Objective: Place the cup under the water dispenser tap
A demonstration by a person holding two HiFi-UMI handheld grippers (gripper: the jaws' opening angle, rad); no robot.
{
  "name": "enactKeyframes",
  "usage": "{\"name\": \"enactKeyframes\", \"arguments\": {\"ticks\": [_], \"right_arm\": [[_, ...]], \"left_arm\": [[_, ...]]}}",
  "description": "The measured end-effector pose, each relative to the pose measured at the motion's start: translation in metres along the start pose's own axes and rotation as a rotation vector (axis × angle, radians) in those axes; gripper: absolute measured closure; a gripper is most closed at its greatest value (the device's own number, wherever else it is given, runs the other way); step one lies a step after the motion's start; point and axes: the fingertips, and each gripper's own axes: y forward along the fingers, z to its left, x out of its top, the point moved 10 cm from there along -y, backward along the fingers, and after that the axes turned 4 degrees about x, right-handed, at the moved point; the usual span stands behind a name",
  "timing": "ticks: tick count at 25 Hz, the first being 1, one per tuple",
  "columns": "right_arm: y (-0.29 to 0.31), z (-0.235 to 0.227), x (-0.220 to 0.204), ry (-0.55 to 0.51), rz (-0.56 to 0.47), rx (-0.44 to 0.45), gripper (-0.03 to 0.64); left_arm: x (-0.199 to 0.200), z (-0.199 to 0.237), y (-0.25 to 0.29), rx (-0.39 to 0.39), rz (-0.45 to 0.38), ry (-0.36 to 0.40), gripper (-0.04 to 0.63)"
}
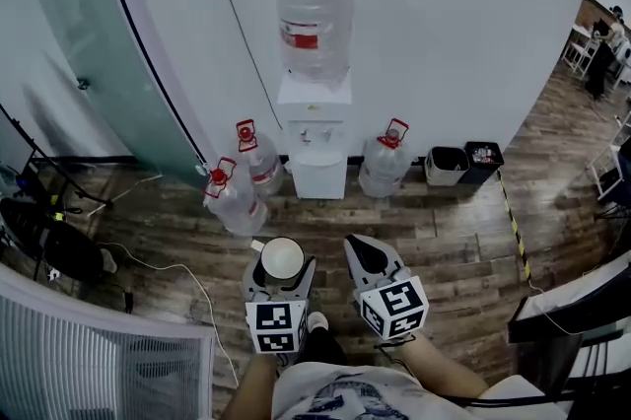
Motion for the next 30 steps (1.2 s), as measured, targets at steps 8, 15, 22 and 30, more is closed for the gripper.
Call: {"name": "enactKeyframes", "arguments": {"ticks": [8,15,22,30], "right_arm": [[0.094,-0.022,0.017,0.027,0.042,-0.037,0.595],[0.146,-0.037,0.02,0.052,0.057,-0.091,0.595],[0.167,-0.057,0.015,0.062,0.09,-0.128,0.595],[0.213,-0.084,0.004,0.077,0.103,-0.11,0.596]], "left_arm": [[0.025,0.064,0.076,-0.041,0.017,0.009,0.172],[0.032,0.102,0.128,-0.085,0.033,0.036,0.172],[0.029,0.112,0.16,-0.093,0.059,0.01,0.172],[0.029,0.125,0.21,-0.095,0.089,0.003,0.172]]}}
